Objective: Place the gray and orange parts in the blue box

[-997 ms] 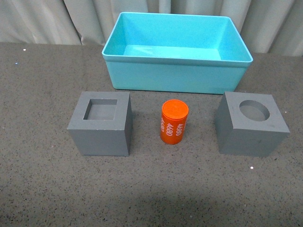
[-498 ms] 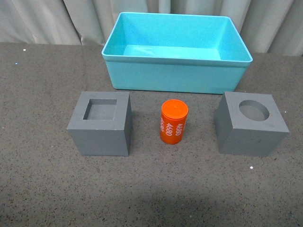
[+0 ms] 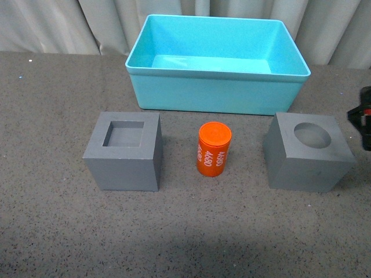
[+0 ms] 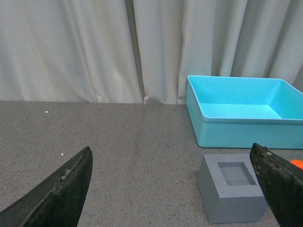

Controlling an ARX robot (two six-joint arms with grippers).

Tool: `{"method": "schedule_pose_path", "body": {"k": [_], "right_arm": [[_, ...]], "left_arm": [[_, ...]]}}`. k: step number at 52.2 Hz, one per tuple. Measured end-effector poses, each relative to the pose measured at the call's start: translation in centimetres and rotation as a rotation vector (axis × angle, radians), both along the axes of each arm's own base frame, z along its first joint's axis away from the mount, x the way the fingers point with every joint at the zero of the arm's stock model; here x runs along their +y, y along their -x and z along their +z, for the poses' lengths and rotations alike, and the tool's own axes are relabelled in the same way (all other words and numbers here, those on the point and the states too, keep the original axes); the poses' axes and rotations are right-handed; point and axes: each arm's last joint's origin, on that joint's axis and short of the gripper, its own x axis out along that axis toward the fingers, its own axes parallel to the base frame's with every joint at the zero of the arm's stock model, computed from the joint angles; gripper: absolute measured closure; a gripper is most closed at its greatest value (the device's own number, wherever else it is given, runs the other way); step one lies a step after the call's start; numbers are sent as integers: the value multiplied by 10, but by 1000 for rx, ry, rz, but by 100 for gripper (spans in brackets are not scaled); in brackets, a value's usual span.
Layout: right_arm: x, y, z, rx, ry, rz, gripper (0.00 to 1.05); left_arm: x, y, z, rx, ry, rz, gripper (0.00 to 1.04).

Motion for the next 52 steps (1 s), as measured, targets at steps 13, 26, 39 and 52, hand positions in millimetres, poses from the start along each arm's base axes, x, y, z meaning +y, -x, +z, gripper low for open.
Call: {"method": "schedule_pose_path", "body": {"k": [13,26,39,52], "right_arm": [[21,-40,-38,245,-92,-80,18],[23,-47,-40,251,-120,-108,59],[20,-45,-33,288,-174,-132,86],[15,-29,22,151,-283,-72,87]], "left_arm": [[0,0,0,0,0,0,7],[0,0,0,0,0,0,7],[0,0,0,0,0,0,7],[0,0,0,0,0,0,7]]}}
